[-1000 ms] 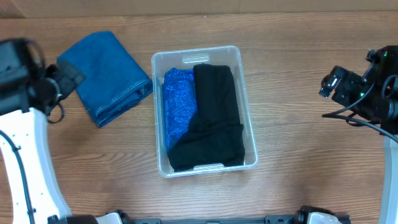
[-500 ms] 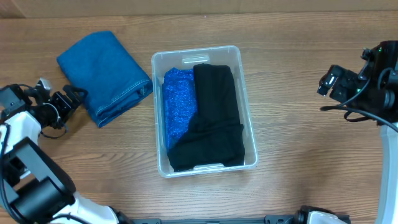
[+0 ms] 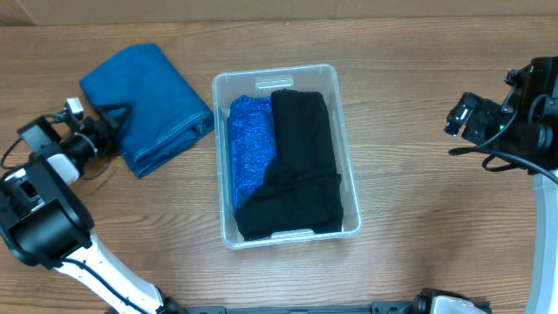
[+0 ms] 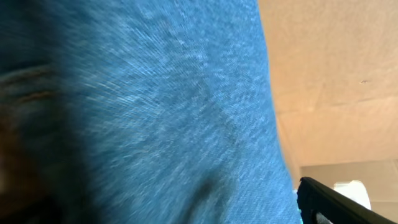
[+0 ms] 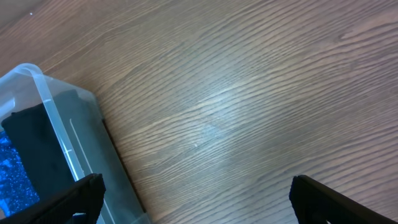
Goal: Pack container
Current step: 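Move the left gripper to the folded denim towel and grasp it, then lift the denim towel and lay it over the container contents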
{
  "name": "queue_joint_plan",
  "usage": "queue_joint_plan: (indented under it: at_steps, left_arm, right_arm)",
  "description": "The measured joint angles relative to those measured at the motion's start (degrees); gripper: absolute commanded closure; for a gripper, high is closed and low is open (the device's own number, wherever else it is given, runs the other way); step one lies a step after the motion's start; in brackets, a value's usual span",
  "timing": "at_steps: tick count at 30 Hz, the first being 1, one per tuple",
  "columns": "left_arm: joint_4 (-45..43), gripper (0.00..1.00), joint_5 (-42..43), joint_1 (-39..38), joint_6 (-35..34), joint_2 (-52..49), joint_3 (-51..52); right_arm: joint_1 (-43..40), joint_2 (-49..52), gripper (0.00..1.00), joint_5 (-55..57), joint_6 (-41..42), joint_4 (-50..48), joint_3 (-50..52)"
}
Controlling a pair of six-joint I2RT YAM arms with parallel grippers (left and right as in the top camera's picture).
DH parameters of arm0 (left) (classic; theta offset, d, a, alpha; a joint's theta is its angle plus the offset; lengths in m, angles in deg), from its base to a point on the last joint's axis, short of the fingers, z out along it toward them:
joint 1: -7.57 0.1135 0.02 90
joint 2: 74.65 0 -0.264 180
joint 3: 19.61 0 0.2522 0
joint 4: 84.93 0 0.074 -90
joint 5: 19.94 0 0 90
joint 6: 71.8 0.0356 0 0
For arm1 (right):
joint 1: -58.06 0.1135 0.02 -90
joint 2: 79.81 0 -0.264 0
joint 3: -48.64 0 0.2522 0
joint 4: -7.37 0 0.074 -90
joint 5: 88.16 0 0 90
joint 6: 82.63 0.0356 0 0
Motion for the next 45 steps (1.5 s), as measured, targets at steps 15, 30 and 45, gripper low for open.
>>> queue_joint_plan:
  at_steps: [15,30,45]
  left_arm:
    - [-13.11,0.96,6.1,-7.96,-22.62,-2.6,-0.35]
    - [17.57,0.96,11.15,-11.82,-15.19,48.3,-0.61]
    - [50.42,0.96,-12.92,-51.74,16.02,44.96,-0.35]
  right_arm:
    - [0.0,0.0,0.0,0.0,0.0,0.39,0.0]
    - [0.02,0.02,0.0,0.0,0.0,0.81,-0.02]
    - [0.02,0.07,0.0,0.0,-0.02,1.62,0.04]
